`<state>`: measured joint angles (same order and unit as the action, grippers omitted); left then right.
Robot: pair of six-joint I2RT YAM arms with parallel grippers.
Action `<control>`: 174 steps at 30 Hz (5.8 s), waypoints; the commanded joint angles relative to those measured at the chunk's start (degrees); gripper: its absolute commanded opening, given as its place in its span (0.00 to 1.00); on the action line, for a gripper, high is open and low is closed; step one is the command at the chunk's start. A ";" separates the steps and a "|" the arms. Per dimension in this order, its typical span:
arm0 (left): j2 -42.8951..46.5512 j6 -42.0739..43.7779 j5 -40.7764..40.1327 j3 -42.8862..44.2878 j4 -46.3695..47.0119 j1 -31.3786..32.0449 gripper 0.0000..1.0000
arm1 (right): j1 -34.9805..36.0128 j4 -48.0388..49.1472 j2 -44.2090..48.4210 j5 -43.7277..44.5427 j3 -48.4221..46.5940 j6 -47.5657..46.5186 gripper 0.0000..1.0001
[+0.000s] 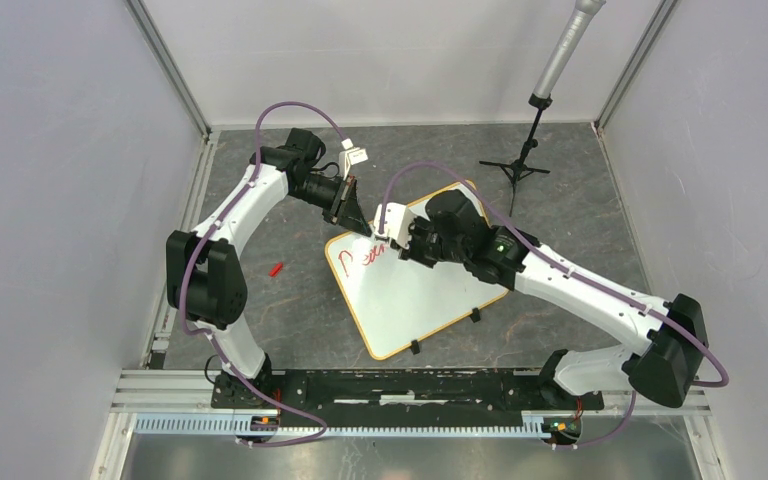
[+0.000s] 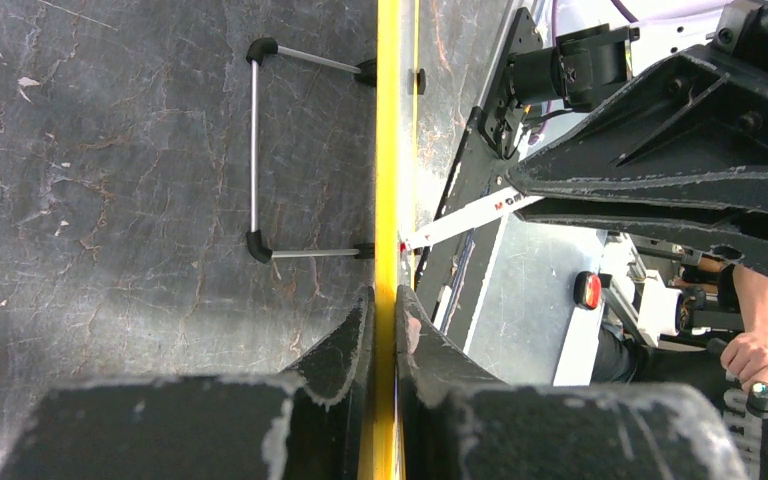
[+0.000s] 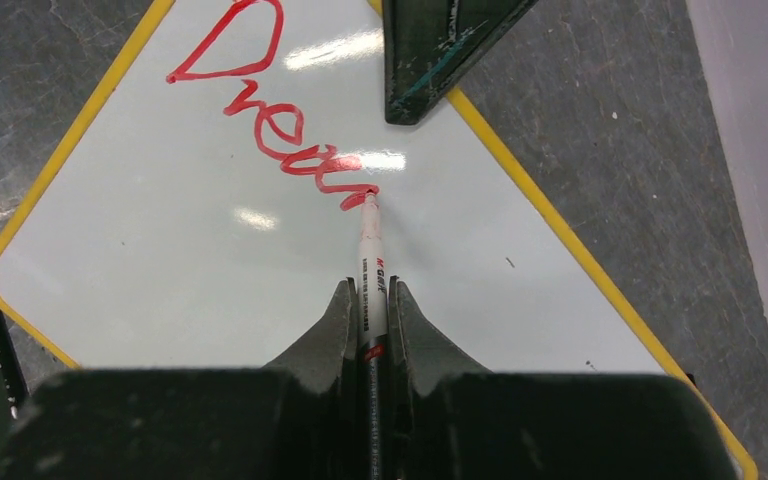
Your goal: Write a sentence on the whiteboard
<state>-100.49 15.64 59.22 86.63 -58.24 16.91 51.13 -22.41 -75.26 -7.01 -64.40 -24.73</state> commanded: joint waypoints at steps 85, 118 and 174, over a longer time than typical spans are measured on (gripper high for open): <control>-1.83 3.22 -1.39 0.38 -1.82 3.00 0.02 | -3.76 -1.52 2.93 0.97 -3.75 -0.39 0.00; -1.80 3.42 -1.66 0.21 -1.80 2.96 0.02 | -3.76 0.66 -0.72 0.97 -2.24 -0.85 0.00; -1.63 3.77 -1.97 0.29 -1.84 3.04 0.02 | -2.46 -4.17 1.38 -7.08 -5.00 -0.41 0.00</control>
<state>-100.82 15.68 58.74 87.07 -58.43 17.10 48.64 -25.45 -74.98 -12.01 -64.93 -25.71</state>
